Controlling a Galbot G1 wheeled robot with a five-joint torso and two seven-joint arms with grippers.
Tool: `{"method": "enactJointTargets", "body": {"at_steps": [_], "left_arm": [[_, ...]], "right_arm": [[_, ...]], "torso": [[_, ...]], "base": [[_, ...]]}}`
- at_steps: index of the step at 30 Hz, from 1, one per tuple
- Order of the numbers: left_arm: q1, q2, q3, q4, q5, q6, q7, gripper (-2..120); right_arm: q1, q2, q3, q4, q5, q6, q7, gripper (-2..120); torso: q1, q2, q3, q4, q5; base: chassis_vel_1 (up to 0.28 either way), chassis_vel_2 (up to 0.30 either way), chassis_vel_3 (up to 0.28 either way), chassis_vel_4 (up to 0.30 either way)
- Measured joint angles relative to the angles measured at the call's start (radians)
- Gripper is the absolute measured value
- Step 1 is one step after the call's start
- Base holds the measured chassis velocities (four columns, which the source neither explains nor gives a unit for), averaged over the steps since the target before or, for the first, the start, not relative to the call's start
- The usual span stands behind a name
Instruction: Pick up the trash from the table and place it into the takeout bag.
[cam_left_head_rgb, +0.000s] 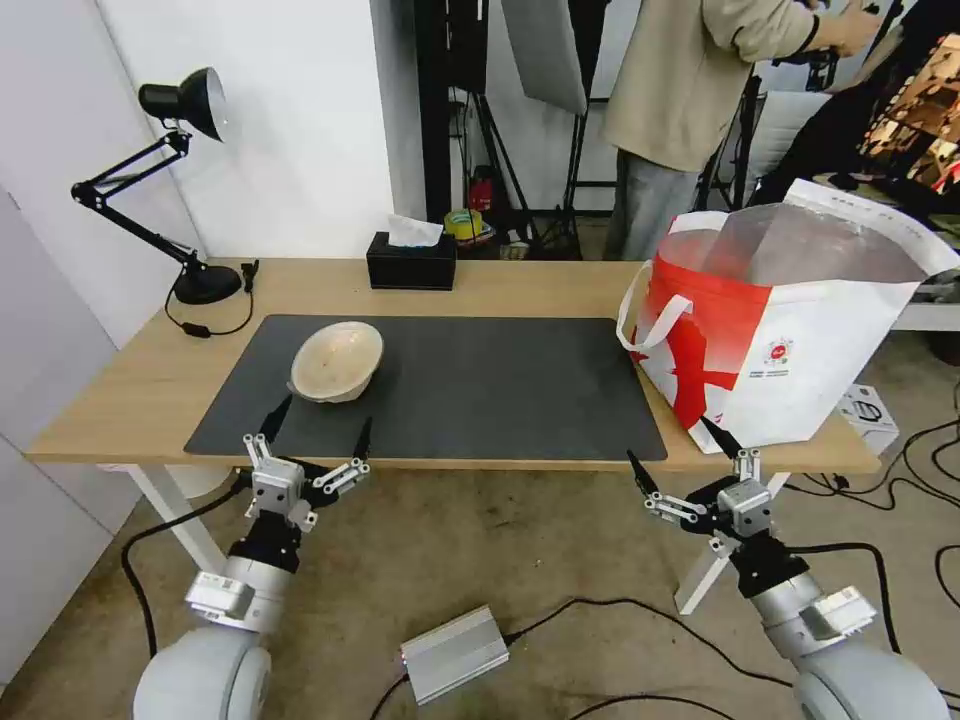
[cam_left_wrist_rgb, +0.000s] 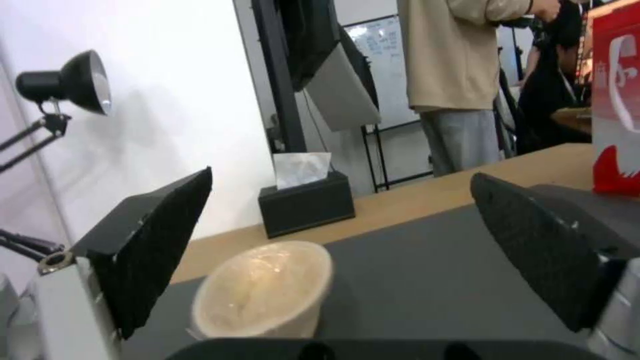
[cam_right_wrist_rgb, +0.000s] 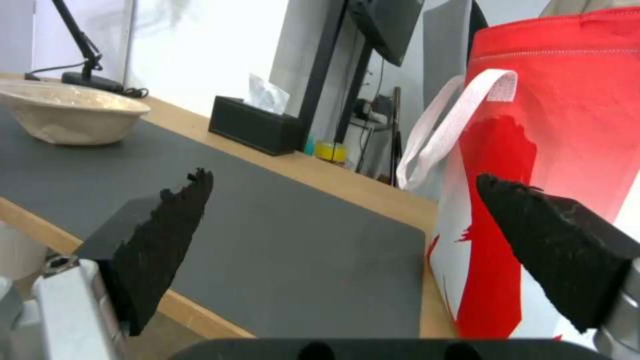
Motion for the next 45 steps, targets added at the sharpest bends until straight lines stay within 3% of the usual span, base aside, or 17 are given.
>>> {"method": "enactJointTargets", "body": {"at_steps": [12, 27, 38, 45], "left_arm": [[-0.071, 0.126, 0.007, 0.013, -0.025, 0.071, -0.003, 100], [-0.186, 0.274, 0.064, 0.110, -0.058, 0.134, 0.002, 100], [-0.282, 0.391, 0.098, 0.171, -0.068, 0.191, 0.050, 100], [-0.334, 0.432, 0.122, 0.197, -0.073, 0.207, 0.070, 100]], "right_arm": [[0.000, 0.000, 0.000, 0.000, 0.000, 0.000, 0.001, 100], [0.000, 0.000, 0.000, 0.000, 0.001, 0.000, 0.001, 100], [0.000, 0.000, 0.000, 0.000, 0.001, 0.000, 0.001, 100], [0.000, 0.000, 0.000, 0.000, 0.001, 0.000, 0.001, 100]], "torso": [[0.000, 0.000, 0.000, 0.0000, 0.0000], [0.000, 0.000, 0.000, 0.0000, -0.0001], [0.000, 0.000, 0.000, 0.0000, 0.0000], [0.000, 0.000, 0.000, -0.0001, 0.0002]], "base": [[0.000, 0.000, 0.000, 0.000], [0.000, 0.000, 0.000, 0.000], [0.000, 0.000, 0.000, 0.000], [0.000, 0.000, 0.000, 0.000]]}}
